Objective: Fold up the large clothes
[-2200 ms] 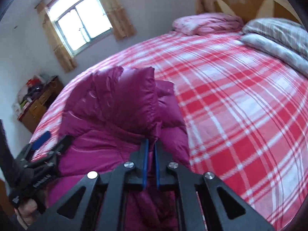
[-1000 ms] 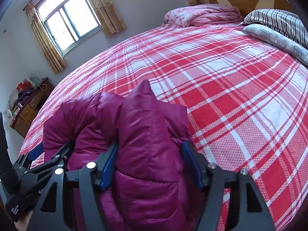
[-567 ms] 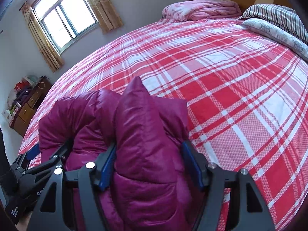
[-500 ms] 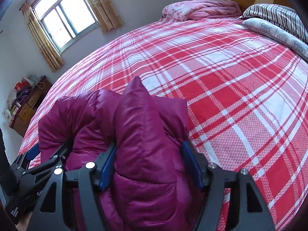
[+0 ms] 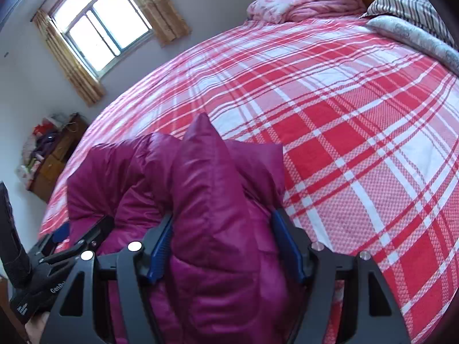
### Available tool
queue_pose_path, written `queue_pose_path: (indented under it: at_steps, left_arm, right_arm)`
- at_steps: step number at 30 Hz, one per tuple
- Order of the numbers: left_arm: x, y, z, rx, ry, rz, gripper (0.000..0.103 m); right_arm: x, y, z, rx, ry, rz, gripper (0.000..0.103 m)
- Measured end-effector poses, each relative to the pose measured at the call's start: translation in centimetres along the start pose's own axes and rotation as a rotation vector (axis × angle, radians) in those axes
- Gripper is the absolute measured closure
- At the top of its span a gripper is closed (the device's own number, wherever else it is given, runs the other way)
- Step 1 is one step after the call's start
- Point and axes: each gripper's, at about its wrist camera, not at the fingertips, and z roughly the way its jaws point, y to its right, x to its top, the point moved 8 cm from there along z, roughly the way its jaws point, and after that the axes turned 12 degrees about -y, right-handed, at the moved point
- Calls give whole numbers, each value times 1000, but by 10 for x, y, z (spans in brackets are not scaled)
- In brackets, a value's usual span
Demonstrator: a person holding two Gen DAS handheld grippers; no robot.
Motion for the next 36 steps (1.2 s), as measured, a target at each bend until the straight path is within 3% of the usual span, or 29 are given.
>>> queue_pose_path:
  at_steps: [3,8,15,16,18,19,23,26,36]
  left_arm:
    - [-24,-17,-20,-115,15,-89,2]
    - [-53,-22,-21,-268,-34,-173,2]
    - [-57,-6,-13,-359,-64,-170,3]
    - [-57,-2,-14,-377,-67,-161,3]
    - [-59,8,-20,-435,-61,-128,21]
    - [-60,15,-25,-449,-59,-101,29]
    - [-63,25,-41,-392,-29,-32,54]
    - [-67,20,-63,-352,-11,-15,63]
    - [-68,-58,-140,-225,128,-37,66]
  right_arm:
    - [-10,10,-17,46,18,28,23]
    - [-21,16,-23,69,6,15,23]
    - [-26,21,-20,97,9,40,23]
    - [-27,20,-19,103,3,36,25]
    - [-33,9,-11,215,-70,37,55]
    - [-36,5,-7,262,-98,54,58]
    - [-41,-5,-7,310,-115,54,75]
    - [-46,-22,-14,311,-113,19,80]
    - [-55,-122,-19,433,-114,-116,81]
